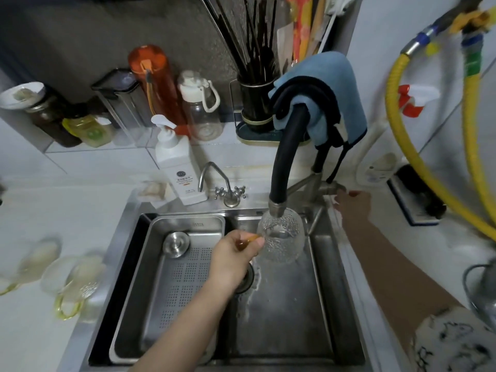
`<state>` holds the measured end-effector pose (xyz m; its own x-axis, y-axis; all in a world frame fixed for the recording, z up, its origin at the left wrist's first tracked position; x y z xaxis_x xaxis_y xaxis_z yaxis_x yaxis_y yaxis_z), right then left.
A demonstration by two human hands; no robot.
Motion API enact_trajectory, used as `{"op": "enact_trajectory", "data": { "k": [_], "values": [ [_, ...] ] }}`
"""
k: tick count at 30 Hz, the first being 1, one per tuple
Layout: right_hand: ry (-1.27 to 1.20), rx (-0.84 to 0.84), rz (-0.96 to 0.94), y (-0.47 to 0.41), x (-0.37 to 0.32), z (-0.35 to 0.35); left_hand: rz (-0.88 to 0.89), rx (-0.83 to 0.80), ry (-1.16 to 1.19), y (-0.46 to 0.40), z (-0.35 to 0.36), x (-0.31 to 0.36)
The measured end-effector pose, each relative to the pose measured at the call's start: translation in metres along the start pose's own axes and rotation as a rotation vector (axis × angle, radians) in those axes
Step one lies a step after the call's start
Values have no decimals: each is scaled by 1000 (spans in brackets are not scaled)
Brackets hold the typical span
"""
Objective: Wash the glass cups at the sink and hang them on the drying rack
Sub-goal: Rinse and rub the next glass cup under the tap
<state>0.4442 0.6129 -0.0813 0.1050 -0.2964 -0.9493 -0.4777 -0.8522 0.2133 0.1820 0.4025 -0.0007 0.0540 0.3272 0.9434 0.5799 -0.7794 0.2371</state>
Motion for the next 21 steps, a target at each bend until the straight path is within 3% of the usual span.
{"op": "enact_trajectory", "data": {
  "k": [3, 7, 21],
  "values": [
    [116, -16, -16, 9, -14, 2, -7, -11, 13, 0, 3, -1],
    [280, -30, -221, 7, -22, 8, -14, 1, 28, -4, 4, -4],
    [219, -7, -158, -12, -6, 9, -27, -5, 13, -11, 2, -17]
  ]
}}
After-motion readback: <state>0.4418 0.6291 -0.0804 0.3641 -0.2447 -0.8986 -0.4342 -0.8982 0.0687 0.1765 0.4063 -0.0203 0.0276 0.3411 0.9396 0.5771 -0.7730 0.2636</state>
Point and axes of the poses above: each hand's wrist, its own y-axis away from the middle knuckle, its own z-axis out of the palm, x = y × z, the point moved 5 cm from there along -y, towards the middle knuckle, and after that the axes turned 11 degrees about x, right-handed, at the moved point
